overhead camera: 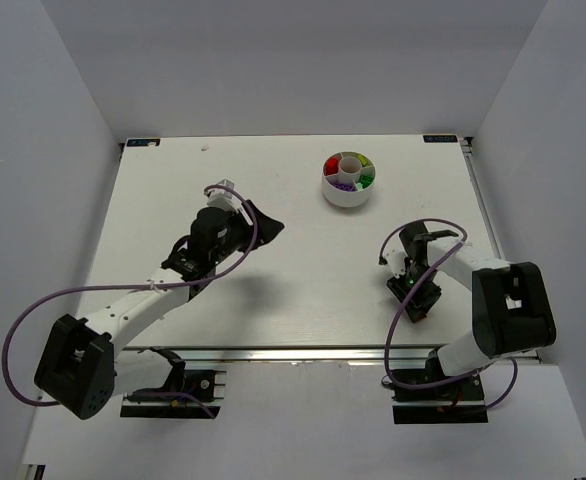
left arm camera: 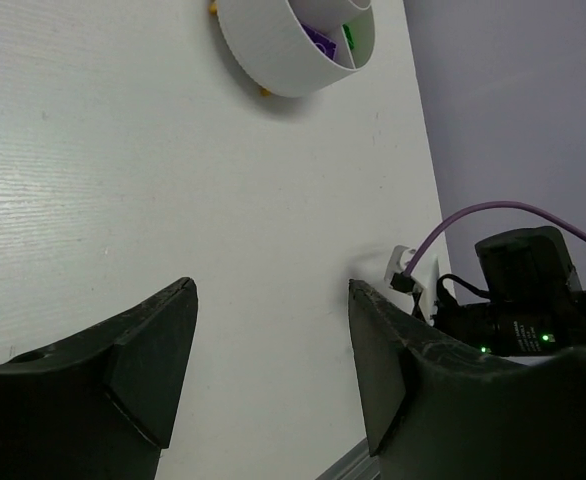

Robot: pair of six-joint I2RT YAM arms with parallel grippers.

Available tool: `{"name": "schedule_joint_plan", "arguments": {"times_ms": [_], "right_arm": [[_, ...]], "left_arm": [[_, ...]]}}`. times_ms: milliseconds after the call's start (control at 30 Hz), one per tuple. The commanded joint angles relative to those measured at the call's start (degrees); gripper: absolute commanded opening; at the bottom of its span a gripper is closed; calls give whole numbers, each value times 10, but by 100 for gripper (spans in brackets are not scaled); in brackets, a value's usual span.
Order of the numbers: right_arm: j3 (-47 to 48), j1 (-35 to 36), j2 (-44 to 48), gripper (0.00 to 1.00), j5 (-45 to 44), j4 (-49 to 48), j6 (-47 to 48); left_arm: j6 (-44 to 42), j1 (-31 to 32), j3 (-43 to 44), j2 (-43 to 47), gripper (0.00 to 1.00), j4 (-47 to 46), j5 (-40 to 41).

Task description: Sort the legos into containers by color

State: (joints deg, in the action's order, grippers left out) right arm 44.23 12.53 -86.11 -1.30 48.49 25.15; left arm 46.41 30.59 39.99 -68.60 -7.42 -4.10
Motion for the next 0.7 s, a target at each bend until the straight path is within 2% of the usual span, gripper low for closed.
{"name": "schedule_joint_plan", "arguments": {"times_ms": [0, 233, 367, 667], "right_arm": [[-18, 11, -6, 45, -26, -38, 3], [6, 17, 21, 27, 8, -67, 29], [65, 18, 41, 10, 128, -57, 74], [213, 22, 59, 7, 299, -62, 122]], "left_arm": [[10, 4, 0, 8, 72, -29, -18], [28, 29, 12, -39, 72, -89, -85], [44, 47, 37, -89, 72, -125, -149], [61, 80, 130, -195, 72, -159, -233]]}}
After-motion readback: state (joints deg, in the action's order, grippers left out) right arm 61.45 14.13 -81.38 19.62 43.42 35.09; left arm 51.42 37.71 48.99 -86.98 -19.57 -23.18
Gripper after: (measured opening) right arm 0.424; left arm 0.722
